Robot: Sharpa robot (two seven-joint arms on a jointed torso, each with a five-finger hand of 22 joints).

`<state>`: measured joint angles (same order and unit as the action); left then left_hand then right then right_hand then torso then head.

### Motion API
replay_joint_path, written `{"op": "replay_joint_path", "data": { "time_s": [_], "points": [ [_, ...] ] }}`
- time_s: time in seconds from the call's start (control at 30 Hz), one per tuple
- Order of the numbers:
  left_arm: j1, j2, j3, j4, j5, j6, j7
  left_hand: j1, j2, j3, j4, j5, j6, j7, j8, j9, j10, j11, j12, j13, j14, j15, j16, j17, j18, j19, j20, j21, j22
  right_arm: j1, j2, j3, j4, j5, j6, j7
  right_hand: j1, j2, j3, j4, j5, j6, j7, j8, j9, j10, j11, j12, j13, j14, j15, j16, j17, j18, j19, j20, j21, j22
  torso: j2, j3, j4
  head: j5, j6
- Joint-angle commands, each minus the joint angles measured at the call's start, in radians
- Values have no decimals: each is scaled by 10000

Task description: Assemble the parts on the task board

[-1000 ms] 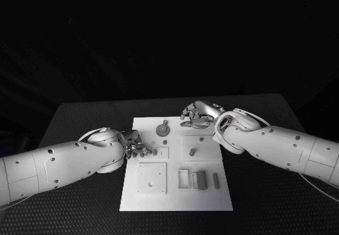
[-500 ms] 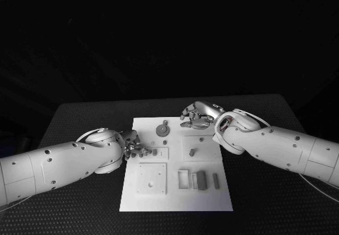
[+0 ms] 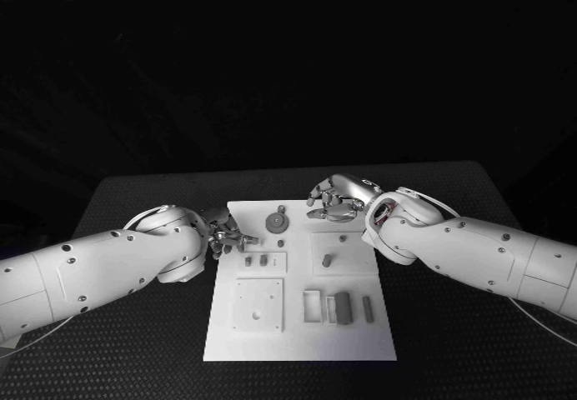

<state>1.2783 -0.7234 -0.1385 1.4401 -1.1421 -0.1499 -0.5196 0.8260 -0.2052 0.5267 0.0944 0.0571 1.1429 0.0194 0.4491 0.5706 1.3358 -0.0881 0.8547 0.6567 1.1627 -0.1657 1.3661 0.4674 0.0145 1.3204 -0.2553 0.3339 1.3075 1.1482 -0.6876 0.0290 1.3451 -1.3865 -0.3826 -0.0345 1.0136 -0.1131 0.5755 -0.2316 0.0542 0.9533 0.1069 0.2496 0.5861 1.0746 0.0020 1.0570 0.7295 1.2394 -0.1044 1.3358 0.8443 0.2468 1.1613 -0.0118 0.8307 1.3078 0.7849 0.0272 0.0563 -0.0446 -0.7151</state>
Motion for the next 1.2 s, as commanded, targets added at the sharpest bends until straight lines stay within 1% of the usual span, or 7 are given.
{"op": "replay_joint_path", "data": {
  "time_s": [0.03,0.1,0.2,0.37,0.6,0.9,1.2],
  "points": [
    [16,-15,74,-77,1685,-772,823,-3,-90,11,69,-57,-75,-11,-2,16,28,-30,13,8,18,-61,48,11,-92,1,-84,-2,202,-5,-6,4,6,39,52,90,-109,-13,-12,56,39,11,90,-65,14,-91,7,-9,5,42,-17,-70,13,150,14,-91,-45,138,-8,9,8,1,23],
    [41,16,73,-155,2478,-1205,1289,359,137,141,-103,-97,-1014,361,-469,-149,-791,287,-526,-213,-648,101,-485,-218,-145,-700,108,-406,59,-5,-11,4,-2,45,55,89,-109,-14,-12,56,39,10,91,-66,15,-91,8,-9,5,42,-17,-70,14,150,14,-91,-45,138,-11,15,12,-1,36],
    [48,107,67,-233,2604,-1364,1885,1482,726,146,-1215,168,-1701,811,-634,-129,-1723,807,-1517,-714,-1537,791,-1546,-706,-145,-1778,757,-1210,-381,-5,-16,4,-6,57,42,88,-108,-13,-11,56,39,9,92,-67,15,-91,8,-8,5,43,-17,-70,14,150,15,-91,-45,138,-9,13,12,10,89],
    [45,332,0,-411,2549,-1650,3290,2433,868,391,-2769,272,-2332,1237,-722,-141,-2766,1582,-3666,-1954,-2506,1861,-3459,-1476,-139,-2925,1716,-2574,-1512,-5,-5,3,-90,151,-48,97,-103,-14,-8,52,39,-27,102,-91,10,-89,16,-5,6,46,-10,-70,16,150,18,-94,-45,138,4,9,8,12,112],
    [38,487,-281,-490,214,-2173,4718,3167,823,702,-3793,535,-2578,1365,-947,-337,-2990,2071,-5547,-3004,-2293,1934,-3817,-1385,-9,-2728,1853,-2649,-1931,-5,-7,3,-119,409,-163,97,-97,-7,-3,50,40,-36,105,-98,10,-90,19,-5,6,46,-7,-72,16,150,18,-95,-46,137,12,2,-4,16,138],
    [33,743,-800,-443,-2321,-2974,5431,3290,320,294,-3772,429,-2636,1102,-1236,-571,-2738,1989,-6740,-3692,-1876,1766,-3760,-999,41,-2295,1700,-2490,-1957,-5,-13,3,-127,555,-344,58,-92,-10,-1,47,39,-47,109,-106,10,-92,24,-5,6,47,-3,-72,17,150,21,-96,-46,137,8,-7,17,17,131],
    [-13,1063,-950,-498,-4710,-3370,4613,3555,101,256,-3733,312,-2379,1301,-1257,-702,-2266,2018,-7026,-3848,-1263,1694,-3273,-404,308,-1512,1605,-2143,-1693,-5,26,4,-169,578,-384,74,-96,-13,-1,49,39,-67,117,-120,9,-101,31,-11,4,47,2,-76,17,150,22,-95,-48,135,17,-7,-13,18,150]
  ]
}}
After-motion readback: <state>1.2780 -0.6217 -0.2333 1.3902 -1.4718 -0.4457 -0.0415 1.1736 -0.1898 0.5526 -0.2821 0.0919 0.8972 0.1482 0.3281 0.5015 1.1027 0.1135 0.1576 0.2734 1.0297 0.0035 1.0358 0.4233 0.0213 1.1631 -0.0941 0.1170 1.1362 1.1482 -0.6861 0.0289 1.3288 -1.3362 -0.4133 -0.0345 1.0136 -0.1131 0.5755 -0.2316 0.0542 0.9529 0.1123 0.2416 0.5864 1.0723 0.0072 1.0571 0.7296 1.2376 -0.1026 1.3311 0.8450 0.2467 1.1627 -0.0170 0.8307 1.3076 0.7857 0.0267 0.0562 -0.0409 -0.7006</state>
